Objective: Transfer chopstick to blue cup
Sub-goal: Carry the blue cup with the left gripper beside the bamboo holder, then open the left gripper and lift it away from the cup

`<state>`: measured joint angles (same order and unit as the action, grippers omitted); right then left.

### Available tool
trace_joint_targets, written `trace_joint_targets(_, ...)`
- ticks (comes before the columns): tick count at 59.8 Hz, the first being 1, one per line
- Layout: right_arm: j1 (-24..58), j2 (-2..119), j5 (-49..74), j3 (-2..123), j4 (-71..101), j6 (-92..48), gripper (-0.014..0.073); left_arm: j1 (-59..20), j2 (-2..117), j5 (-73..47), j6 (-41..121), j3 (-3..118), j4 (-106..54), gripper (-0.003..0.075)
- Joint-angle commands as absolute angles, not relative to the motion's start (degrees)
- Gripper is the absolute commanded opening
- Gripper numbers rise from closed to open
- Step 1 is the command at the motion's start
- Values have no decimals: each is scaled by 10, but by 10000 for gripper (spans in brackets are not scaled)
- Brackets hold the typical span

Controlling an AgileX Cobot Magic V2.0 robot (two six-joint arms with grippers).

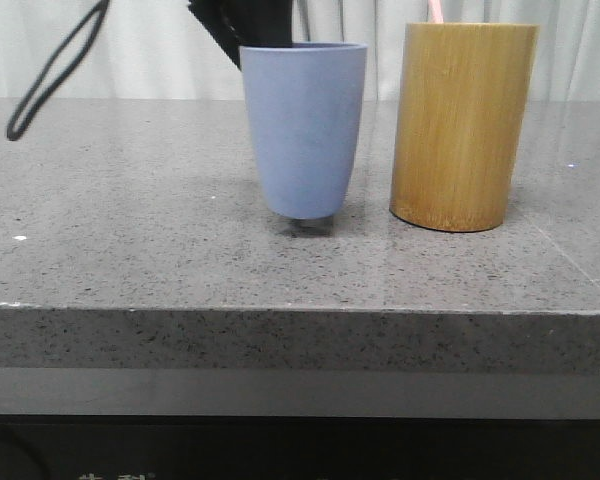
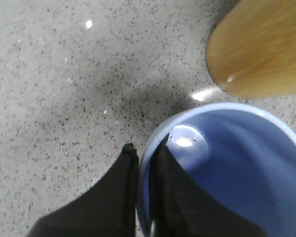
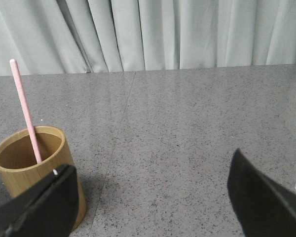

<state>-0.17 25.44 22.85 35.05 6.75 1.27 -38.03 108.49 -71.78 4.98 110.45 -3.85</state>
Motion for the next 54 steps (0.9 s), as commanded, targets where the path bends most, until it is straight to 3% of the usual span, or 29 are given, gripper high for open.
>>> trace_joint_targets(1,-4,261,187,372,71,10,625,-386,1062,-724,51,1135,-43,-15)
trace_joint_targets(8,-4,261,187,372,71,10,625,-386,1064,-724,51,1141,-43,61)
trace_joint_targets(19,-4,261,187,372,71,10,625,-386,1064,-727,51,1148,-43,349)
trace_joint_targets(26,-4,261,187,372,71,10,625,-386,1051,-727,51,1151,-43,459)
trace_joint_targets(34,-4,261,187,372,71,10,625,-385,1004,-727,51,1147,-37,438)
trace_joint_targets(41,-4,261,187,372,70,10,625,-383,948,-727,51,1123,0,365)
trace_joint_targets(54,-4,261,187,372,70,10,625,-350,855,-727,45,1042,64,62)
